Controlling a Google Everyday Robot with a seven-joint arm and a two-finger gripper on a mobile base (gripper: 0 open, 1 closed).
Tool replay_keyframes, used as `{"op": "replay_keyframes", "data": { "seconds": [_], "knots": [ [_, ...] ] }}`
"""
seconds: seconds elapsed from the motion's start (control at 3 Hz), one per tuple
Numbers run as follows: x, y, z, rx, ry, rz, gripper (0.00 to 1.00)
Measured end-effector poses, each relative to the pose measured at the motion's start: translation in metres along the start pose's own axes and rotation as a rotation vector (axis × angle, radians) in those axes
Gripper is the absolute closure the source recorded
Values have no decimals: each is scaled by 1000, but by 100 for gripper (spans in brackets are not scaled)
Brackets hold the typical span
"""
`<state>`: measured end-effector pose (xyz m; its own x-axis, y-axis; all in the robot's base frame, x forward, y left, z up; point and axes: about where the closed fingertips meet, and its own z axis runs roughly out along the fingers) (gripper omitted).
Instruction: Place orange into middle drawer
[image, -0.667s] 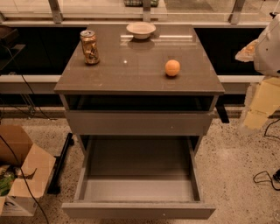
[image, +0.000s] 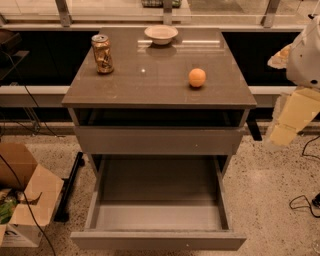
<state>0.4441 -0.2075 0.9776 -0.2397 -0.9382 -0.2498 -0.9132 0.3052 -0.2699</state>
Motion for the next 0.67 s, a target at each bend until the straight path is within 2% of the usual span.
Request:
{"op": "replay_keyframes", "data": {
  "seconds": [0.33, 0.67],
  "knots": [
    [-16, -6, 9, 29, -92, 40, 0],
    [-42, -17, 17, 52, -211, 52, 0]
  ]
}}
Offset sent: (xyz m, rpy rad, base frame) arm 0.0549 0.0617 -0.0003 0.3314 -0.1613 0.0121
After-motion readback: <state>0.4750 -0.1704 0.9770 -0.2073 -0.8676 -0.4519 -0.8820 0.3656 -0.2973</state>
